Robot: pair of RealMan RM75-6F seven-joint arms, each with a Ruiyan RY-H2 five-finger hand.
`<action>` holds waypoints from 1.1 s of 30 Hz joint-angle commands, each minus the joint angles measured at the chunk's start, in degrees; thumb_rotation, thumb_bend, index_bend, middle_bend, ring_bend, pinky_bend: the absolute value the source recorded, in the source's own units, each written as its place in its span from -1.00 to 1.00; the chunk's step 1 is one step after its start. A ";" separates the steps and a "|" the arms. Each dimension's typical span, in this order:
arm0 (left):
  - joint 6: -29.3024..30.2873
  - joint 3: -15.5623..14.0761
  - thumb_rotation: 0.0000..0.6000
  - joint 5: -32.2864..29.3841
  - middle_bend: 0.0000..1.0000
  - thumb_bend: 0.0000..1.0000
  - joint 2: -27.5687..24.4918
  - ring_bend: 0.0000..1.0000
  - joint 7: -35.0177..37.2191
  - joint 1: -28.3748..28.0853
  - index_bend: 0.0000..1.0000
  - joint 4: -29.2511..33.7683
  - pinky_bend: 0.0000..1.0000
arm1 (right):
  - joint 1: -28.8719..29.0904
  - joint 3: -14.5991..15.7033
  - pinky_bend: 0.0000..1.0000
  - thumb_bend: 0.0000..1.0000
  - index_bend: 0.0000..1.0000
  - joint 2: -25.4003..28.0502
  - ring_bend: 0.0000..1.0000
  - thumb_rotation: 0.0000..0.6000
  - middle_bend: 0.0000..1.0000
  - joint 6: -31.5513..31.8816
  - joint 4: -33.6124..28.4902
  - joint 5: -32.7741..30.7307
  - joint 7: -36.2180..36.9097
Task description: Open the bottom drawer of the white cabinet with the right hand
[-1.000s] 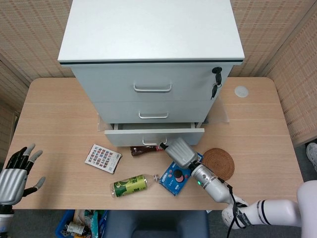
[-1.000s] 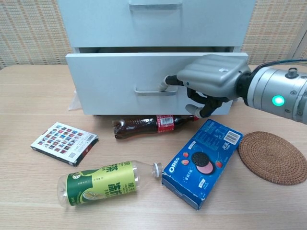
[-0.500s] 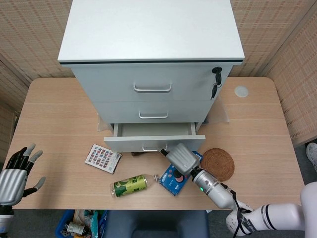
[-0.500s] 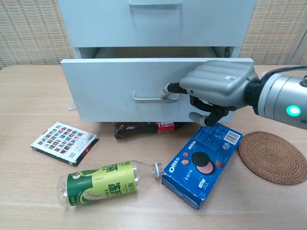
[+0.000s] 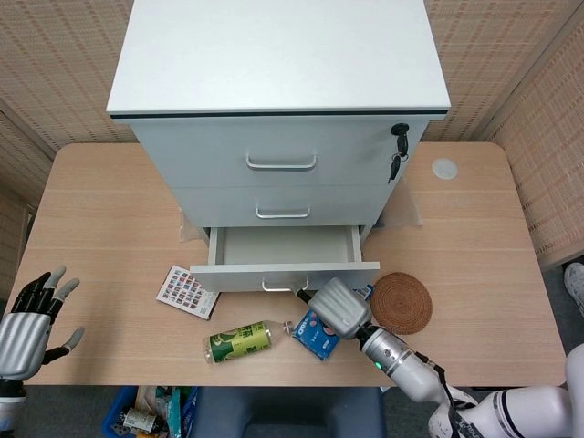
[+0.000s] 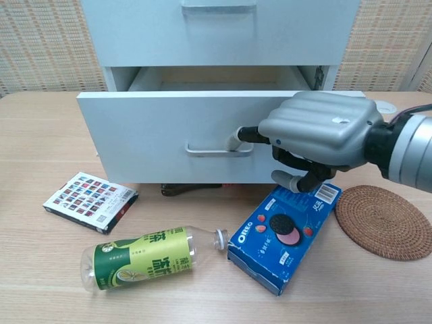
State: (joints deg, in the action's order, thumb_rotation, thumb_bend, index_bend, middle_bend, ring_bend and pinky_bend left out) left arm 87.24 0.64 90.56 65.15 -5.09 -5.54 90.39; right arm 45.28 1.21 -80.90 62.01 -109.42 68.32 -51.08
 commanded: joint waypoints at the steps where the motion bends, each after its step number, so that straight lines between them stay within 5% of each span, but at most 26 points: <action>1: 0.02 -0.02 1.00 0.04 -0.91 -0.49 0.00 -0.91 -0.05 0.02 -0.71 -0.04 -0.78 | -0.34 0.39 0.84 -0.10 -0.67 0.25 0.78 1.00 0.66 0.19 -0.64 0.54 -0.34; 17: 0.70 0.02 1.00 0.30 -0.91 -0.49 -0.06 -0.91 0.36 0.37 -0.71 -0.15 -0.78 | -3.31 2.14 0.84 -0.10 -0.67 2.96 0.78 1.00 0.66 3.04 -4.10 6.04 0.24; 26: 0.07 0.45 1.00 -0.24 -0.91 -0.49 0.35 -0.91 0.56 -0.03 -0.71 -0.38 -0.78 | -15.57 7.75 0.84 -0.10 -0.67 12.74 0.70 1.00 0.57 19.10 -4.80 18.84 10.28; 33: -1.20 1.00 1.00 -1.18 -0.91 -0.49 1.34 -0.91 -0.15 -0.79 -0.71 0.08 -0.78 | -26.02 7.43 0.65 -0.10 -0.66 17.01 0.45 1.00 0.39 32.20 2.95 19.97 22.12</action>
State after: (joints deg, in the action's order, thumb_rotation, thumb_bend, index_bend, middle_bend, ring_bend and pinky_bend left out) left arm 86.28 1.56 89.56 66.34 -5.14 -6.19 90.32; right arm 23.67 8.50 -66.29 90.00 -110.29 87.89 -33.80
